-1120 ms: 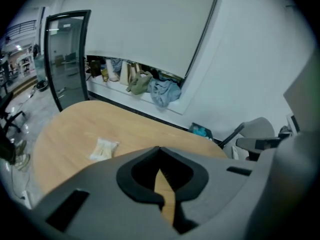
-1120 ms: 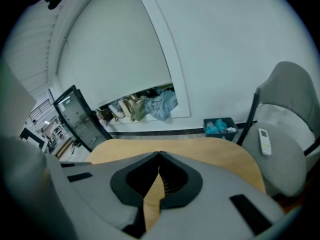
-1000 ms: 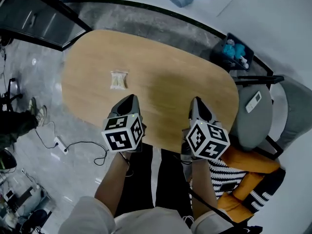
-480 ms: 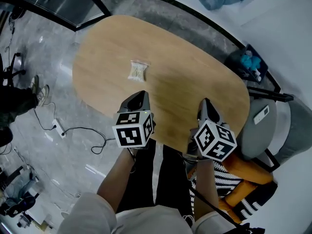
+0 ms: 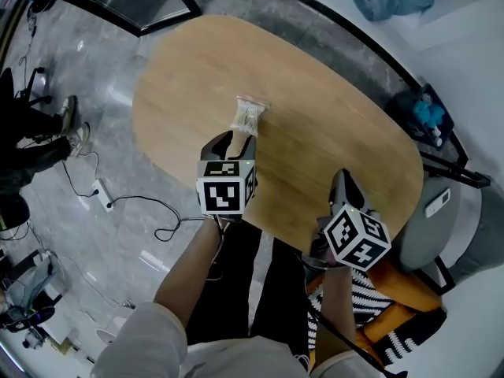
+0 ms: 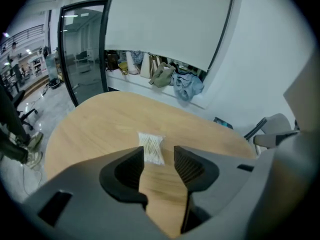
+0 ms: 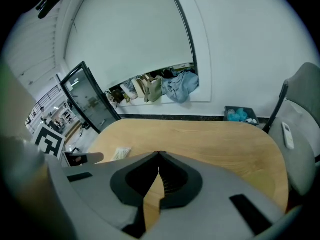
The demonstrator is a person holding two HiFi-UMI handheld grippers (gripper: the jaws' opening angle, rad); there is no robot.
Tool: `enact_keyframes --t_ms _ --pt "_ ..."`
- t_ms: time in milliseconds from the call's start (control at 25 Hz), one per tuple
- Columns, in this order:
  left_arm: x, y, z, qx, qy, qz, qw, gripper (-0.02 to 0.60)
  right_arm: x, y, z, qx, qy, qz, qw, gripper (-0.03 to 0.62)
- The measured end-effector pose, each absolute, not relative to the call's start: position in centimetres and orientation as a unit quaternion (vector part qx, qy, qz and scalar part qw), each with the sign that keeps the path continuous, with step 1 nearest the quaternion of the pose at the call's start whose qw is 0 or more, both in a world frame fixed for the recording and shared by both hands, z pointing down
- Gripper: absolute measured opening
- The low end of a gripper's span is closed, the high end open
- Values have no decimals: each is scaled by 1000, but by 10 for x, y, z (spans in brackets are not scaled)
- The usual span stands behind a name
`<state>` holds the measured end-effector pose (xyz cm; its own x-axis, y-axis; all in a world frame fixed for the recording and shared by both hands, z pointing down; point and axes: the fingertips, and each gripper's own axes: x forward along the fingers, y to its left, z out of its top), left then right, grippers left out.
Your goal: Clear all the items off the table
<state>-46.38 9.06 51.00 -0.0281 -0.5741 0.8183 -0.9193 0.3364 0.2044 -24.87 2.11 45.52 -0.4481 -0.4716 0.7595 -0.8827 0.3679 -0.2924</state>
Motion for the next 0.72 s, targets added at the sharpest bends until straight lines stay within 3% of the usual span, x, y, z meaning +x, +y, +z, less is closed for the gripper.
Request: enact_keyframes --t_ms 200,720 --pt "-472 72 552 558 -653 227 459 300 -260 18 471 434 -769 358 304 25" --pt "-477 53 603 540 -611 300 495 318 -260 15 500 445 -742 385 321 25"
